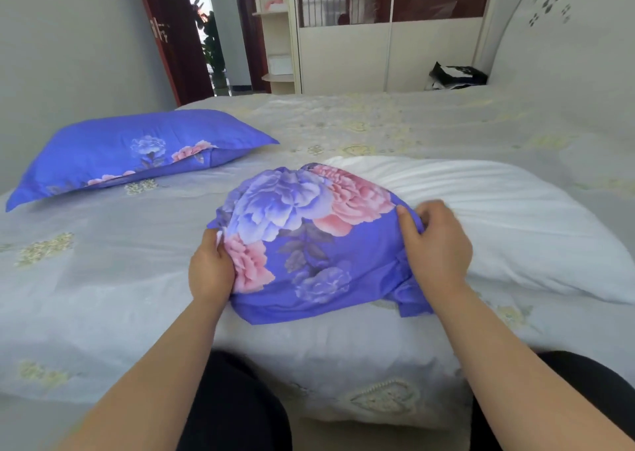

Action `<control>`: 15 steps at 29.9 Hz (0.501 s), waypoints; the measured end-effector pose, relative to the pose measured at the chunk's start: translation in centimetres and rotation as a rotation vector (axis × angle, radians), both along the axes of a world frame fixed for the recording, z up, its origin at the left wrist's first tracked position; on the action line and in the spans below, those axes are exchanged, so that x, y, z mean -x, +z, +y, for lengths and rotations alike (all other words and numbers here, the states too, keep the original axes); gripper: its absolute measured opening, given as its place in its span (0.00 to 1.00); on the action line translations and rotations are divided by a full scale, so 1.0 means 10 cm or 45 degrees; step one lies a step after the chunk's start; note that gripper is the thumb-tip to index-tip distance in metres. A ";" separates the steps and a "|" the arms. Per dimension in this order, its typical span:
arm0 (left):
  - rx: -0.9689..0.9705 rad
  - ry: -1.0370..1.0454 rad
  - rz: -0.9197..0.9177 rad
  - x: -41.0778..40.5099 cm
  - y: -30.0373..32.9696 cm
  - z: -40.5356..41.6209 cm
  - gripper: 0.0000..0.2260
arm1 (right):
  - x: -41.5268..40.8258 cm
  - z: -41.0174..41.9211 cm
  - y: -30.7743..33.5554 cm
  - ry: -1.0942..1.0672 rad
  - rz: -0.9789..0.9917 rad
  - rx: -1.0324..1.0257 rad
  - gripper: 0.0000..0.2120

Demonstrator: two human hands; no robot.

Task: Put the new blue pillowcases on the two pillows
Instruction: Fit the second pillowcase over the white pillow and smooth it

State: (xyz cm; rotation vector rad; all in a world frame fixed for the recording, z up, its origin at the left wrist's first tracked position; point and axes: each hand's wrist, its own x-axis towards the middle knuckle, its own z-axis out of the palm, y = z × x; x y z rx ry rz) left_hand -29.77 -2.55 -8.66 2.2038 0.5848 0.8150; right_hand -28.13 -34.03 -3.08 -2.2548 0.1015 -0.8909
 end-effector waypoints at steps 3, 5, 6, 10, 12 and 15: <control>-0.006 -0.028 0.024 0.09 -0.10 -0.10 0.05 | -0.25 0.30 0.35 0.142 -0.073 0.297 0.15; -0.013 -0.070 0.051 0.12 -0.15 -0.14 0.04 | -0.50 0.56 0.59 0.384 0.173 0.395 0.21; -0.006 -0.088 0.056 0.14 -0.17 -0.13 0.04 | -0.63 0.68 0.67 0.485 0.280 0.436 0.25; 0.003 -0.157 0.075 0.24 -0.08 -0.02 0.09 | -0.92 0.91 0.51 0.576 0.656 0.657 0.34; 0.014 -0.146 0.110 0.23 0.04 0.14 0.16 | -0.88 0.89 0.29 0.514 0.693 0.780 0.35; -0.046 -0.109 0.056 0.04 0.33 0.38 0.25 | -0.73 0.82 0.14 0.482 0.616 0.775 0.34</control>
